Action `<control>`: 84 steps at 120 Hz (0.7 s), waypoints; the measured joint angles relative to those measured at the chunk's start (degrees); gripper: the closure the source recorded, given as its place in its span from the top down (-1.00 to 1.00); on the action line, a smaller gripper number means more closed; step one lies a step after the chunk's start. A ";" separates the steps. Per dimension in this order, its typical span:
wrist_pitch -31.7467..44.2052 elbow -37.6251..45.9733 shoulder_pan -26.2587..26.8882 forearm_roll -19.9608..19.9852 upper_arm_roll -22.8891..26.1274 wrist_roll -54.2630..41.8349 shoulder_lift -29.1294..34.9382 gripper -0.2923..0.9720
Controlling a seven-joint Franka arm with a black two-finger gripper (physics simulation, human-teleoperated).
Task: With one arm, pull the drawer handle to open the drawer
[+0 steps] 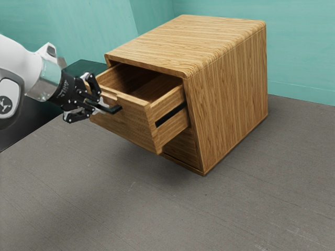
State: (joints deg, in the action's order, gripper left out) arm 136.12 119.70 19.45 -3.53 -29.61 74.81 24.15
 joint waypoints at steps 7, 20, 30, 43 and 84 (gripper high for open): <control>0.00 0.72 0.03 -0.38 -0.01 -0.01 1.09 -0.63; -0.04 1.52 0.04 -0.96 -0.02 -0.04 2.22 -0.64; -0.08 1.94 0.05 -1.28 -0.02 -0.06 3.00 -0.64; -0.12 3.20 0.04 -1.83 -0.07 -0.07 4.67 -0.64; -0.78 5.59 -0.10 -3.55 -0.85 -0.08 8.22 -0.64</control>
State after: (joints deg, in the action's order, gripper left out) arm 135.33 125.29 19.36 -7.07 -30.46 74.73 32.37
